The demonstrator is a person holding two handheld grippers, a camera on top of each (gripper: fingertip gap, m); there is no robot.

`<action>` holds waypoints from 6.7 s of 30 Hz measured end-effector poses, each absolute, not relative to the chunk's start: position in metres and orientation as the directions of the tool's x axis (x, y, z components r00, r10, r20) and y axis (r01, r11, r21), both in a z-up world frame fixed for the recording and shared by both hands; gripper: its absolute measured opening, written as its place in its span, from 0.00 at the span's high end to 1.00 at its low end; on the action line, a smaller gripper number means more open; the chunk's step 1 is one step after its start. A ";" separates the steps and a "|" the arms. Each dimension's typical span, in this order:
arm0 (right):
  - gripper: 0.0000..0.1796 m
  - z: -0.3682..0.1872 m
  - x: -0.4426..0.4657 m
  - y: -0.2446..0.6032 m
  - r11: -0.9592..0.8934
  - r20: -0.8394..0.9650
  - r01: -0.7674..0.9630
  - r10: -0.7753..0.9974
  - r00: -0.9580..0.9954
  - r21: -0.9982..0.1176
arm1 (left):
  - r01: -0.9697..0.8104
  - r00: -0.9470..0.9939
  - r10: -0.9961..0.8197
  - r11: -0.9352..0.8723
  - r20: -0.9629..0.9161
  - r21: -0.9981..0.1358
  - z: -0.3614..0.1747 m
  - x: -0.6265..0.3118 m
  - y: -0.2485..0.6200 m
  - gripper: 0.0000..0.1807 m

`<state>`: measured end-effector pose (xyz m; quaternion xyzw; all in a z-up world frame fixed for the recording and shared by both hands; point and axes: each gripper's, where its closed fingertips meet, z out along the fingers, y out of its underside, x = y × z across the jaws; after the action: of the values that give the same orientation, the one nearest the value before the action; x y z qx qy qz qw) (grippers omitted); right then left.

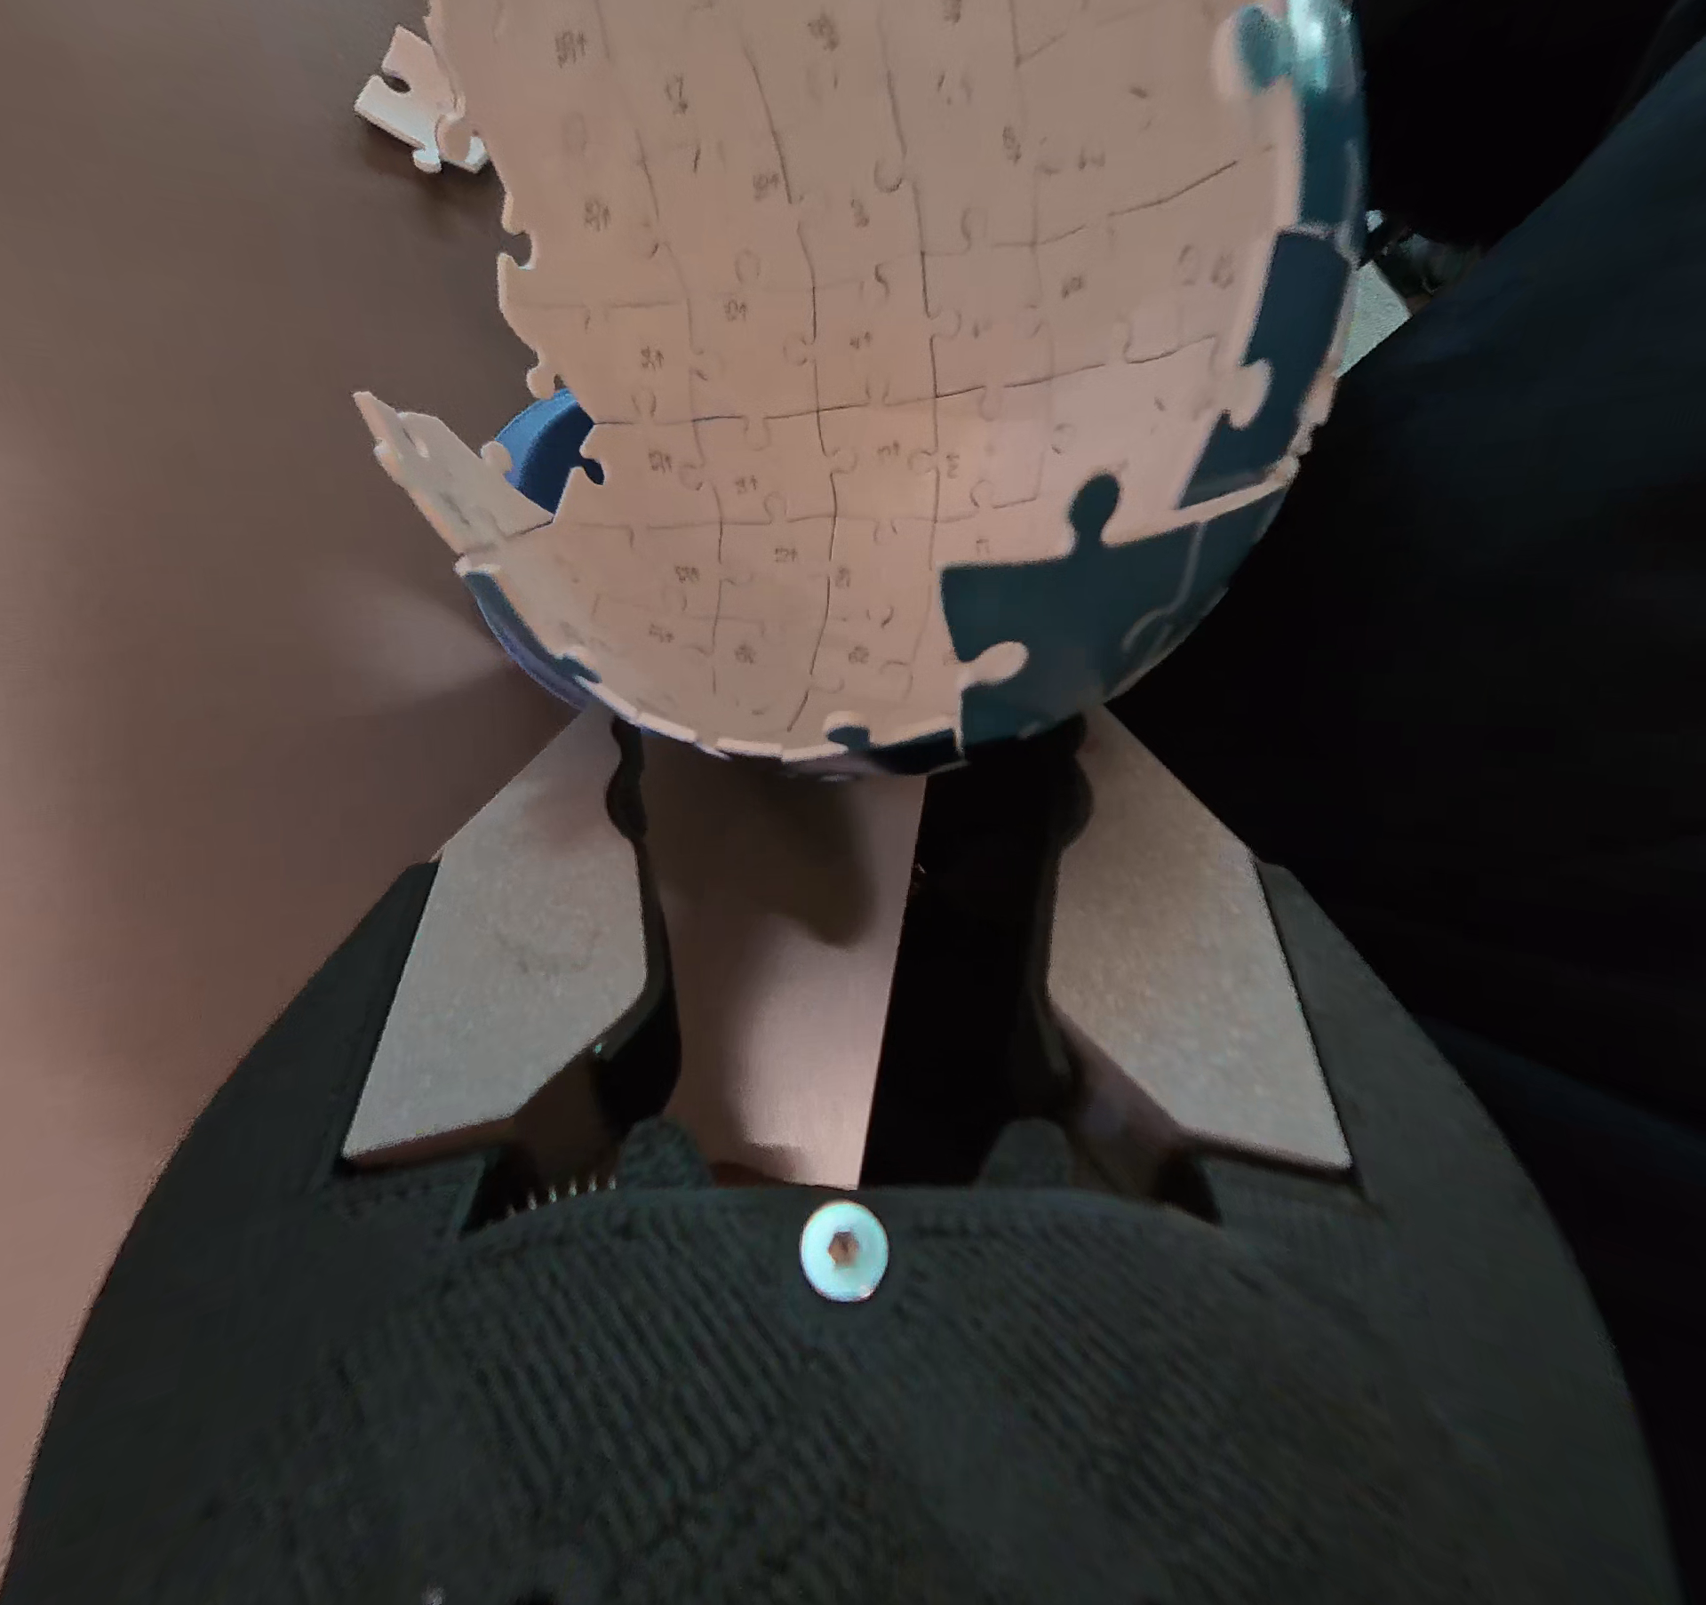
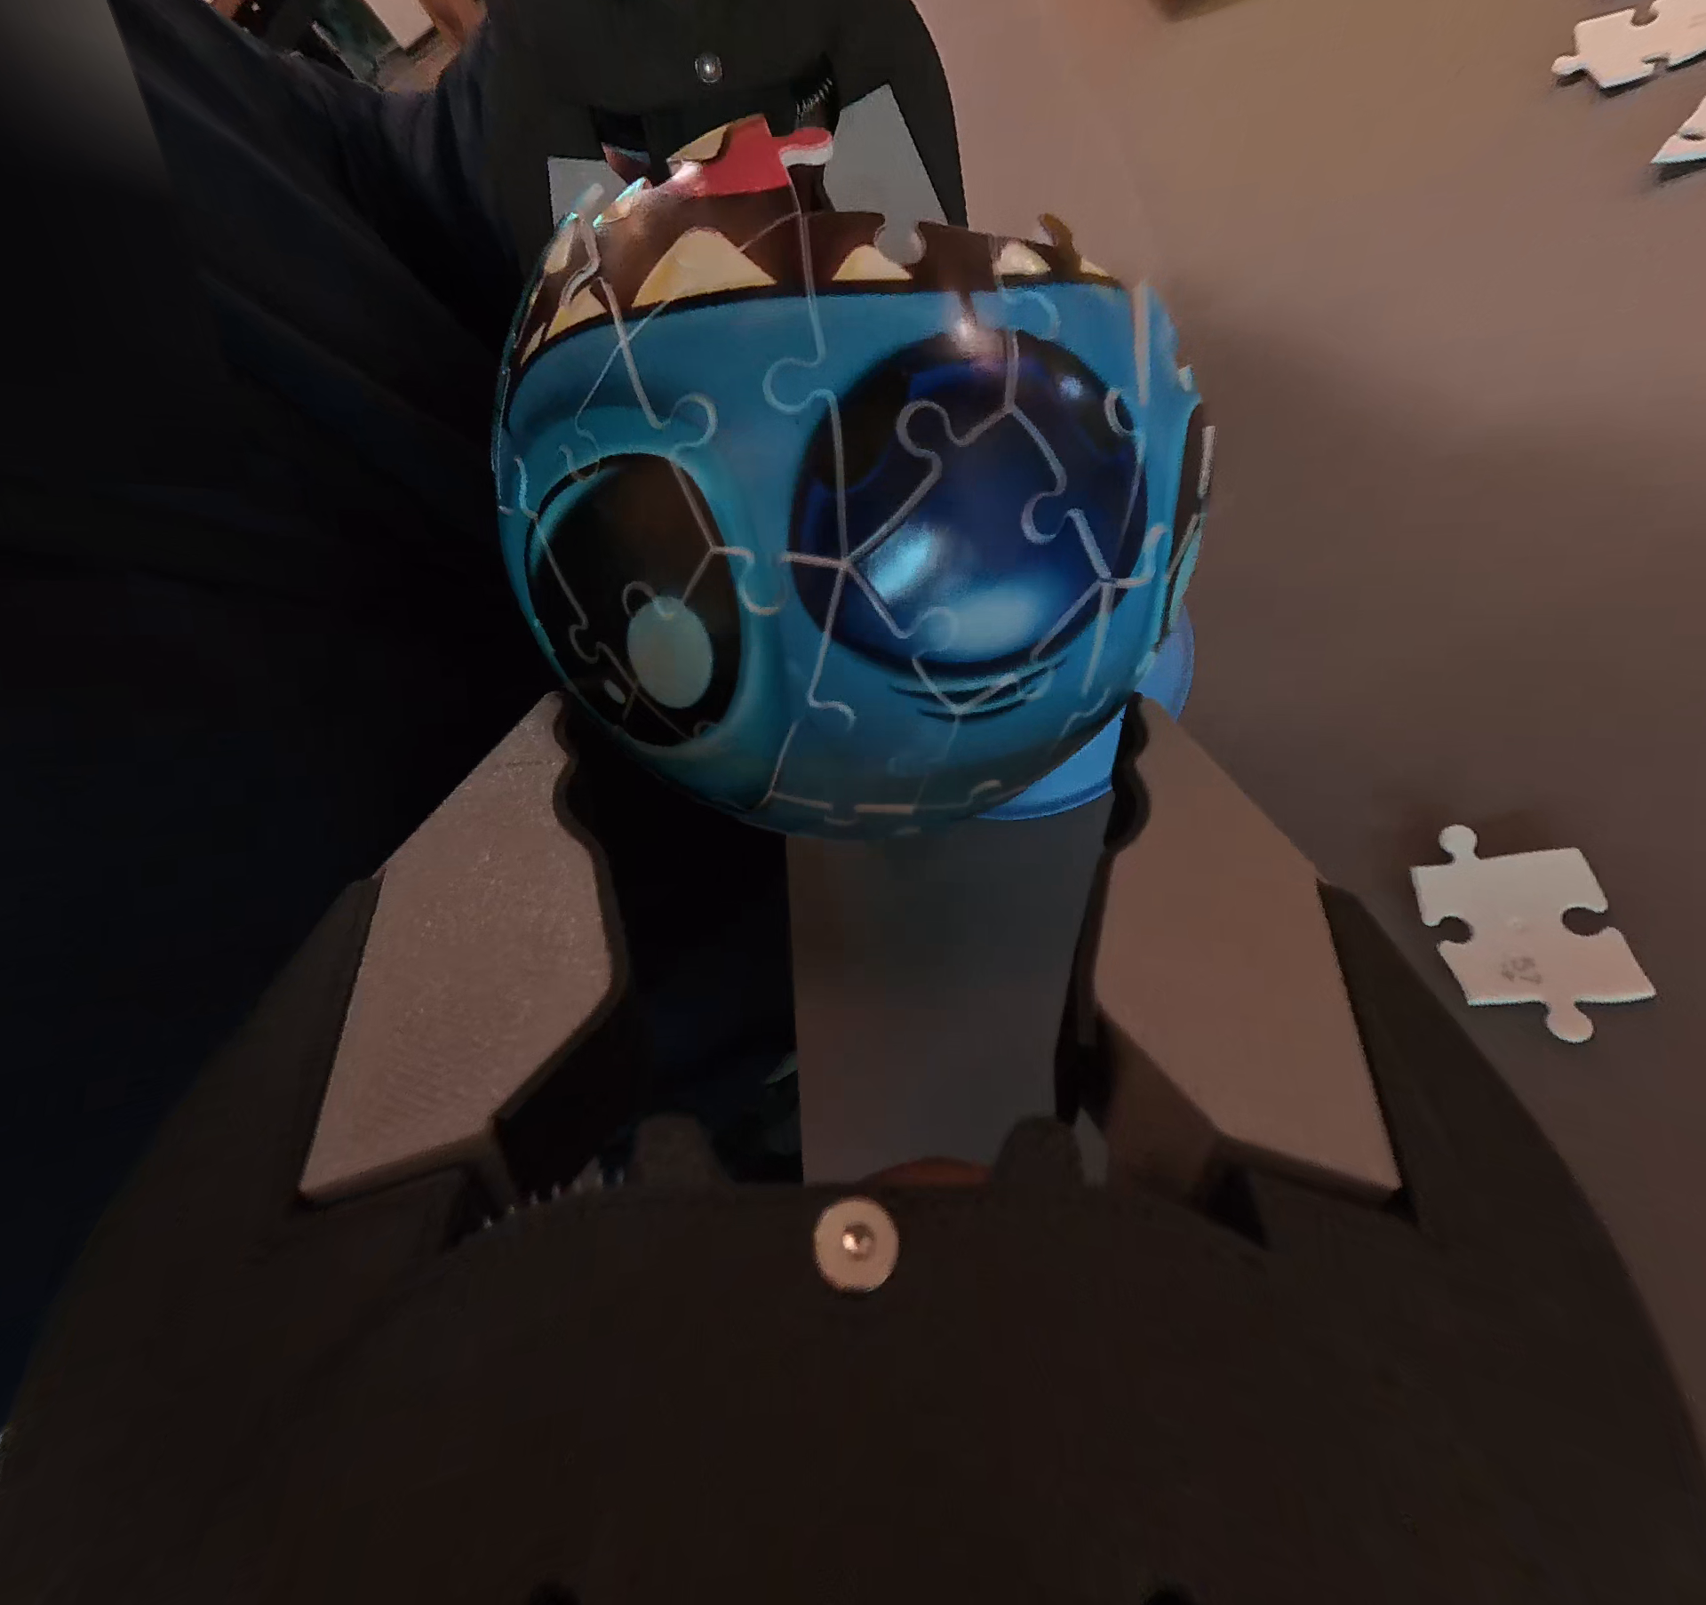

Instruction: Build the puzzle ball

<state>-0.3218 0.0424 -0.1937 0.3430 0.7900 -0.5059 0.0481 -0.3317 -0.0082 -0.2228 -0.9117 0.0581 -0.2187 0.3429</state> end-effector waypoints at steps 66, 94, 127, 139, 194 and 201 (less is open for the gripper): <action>0.46 -0.194 -0.330 0.061 0.366 -0.164 0.431 0.575 -0.802 -0.824 | 0.118 0.923 -0.205 -0.652 0.325 -0.749 -0.226 -0.341 0.005 0.48; 0.45 -0.187 -0.331 0.067 0.373 -0.246 0.484 0.530 -0.811 -0.791 | 0.292 0.879 -0.098 -0.665 0.467 -0.687 -0.225 -0.328 0.012 0.50; 0.50 -0.175 -0.345 0.136 0.287 -0.217 0.497 0.648 -0.730 -0.819 | 0.296 0.901 -0.058 -0.641 0.429 -0.708 -0.214 -0.363 -0.026 0.48; 0.66 -0.234 -0.388 0.150 0.399 -0.277 0.610 0.632 -0.724 -0.684 | 0.352 0.921 0.082 -0.594 0.381 -0.723 -0.211 -0.427 -0.049 0.53; 1.00 -0.188 -0.468 0.094 0.626 -0.078 0.317 0.378 -0.922 -0.712 | 0.150 0.950 -0.172 -0.485 0.262 -0.862 -0.181 -0.467 0.095 1.00; 0.98 -0.170 -0.473 0.097 0.440 -0.183 0.397 0.453 -0.873 -0.805 | 0.253 0.937 -0.137 -0.372 0.323 -0.893 -0.165 -0.476 0.088 1.00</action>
<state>-0.4734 0.0967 -0.1703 0.2506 0.8480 -0.4661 -0.0298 -0.4761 0.0878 -0.1648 -0.8097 -0.0359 -0.1744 0.5592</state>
